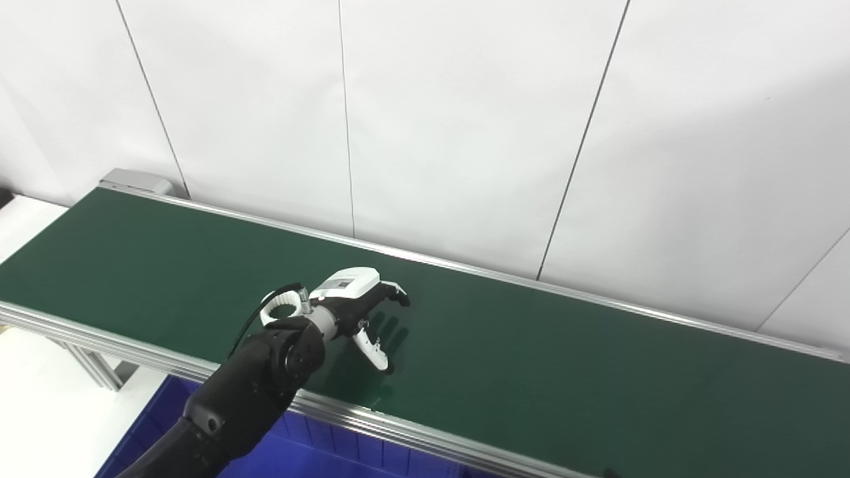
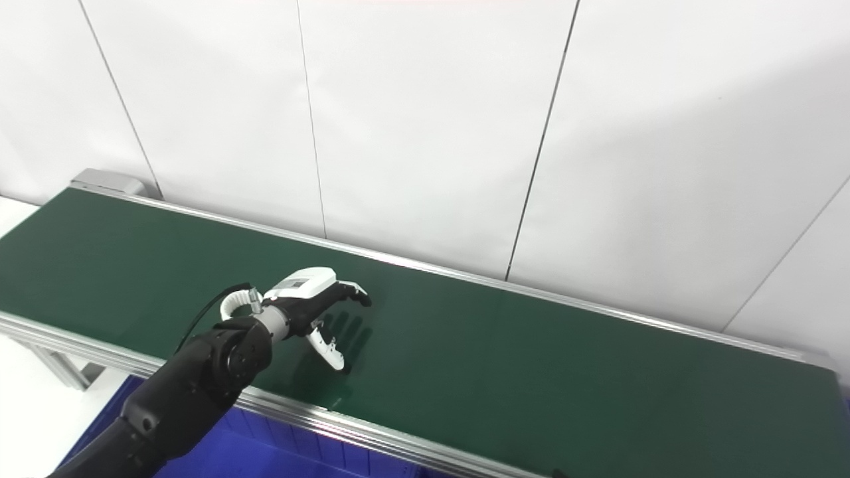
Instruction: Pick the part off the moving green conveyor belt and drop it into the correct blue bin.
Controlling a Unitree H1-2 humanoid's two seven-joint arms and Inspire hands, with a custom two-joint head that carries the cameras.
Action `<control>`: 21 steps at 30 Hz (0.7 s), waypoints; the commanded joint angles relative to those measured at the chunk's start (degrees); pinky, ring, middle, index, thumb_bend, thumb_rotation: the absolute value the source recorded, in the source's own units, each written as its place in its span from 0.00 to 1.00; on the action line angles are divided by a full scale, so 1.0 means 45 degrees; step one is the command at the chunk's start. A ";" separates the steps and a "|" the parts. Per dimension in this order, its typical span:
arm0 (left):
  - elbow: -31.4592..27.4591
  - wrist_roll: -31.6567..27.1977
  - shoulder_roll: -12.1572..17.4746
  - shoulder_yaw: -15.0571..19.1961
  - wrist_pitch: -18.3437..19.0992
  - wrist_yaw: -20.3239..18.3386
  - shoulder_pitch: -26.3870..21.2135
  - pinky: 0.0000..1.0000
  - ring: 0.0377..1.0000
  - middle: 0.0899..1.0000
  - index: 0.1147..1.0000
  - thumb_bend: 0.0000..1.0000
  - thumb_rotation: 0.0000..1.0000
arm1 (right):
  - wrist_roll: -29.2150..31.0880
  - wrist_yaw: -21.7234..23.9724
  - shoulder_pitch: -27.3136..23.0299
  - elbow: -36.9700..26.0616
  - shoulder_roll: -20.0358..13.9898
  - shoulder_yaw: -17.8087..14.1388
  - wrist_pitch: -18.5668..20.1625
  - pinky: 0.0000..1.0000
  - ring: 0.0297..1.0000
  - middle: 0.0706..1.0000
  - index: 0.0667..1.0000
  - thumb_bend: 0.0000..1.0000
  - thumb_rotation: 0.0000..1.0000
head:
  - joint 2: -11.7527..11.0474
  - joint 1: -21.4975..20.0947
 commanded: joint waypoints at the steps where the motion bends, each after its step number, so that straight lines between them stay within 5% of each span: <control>1: -0.0251 0.0179 0.0326 0.0051 -0.0117 0.0211 -0.0476 0.79 0.84 0.84 0.76 0.88 0.04 | 0.0034 0.0011 -0.0052 -0.0289 0.0055 -0.0021 -0.0673 0.65 0.74 0.79 0.86 0.29 0.66 | 0.0024 -0.0006; 21: 0.0103 0.0652 0.0321 -0.0260 -0.0011 0.0177 -0.0382 0.85 0.86 0.86 0.76 0.89 0.04 | 0.0074 0.0044 -0.0010 -0.0315 0.0075 0.0004 -0.0671 0.65 0.75 0.80 0.86 0.29 0.65 | 0.0012 -0.0034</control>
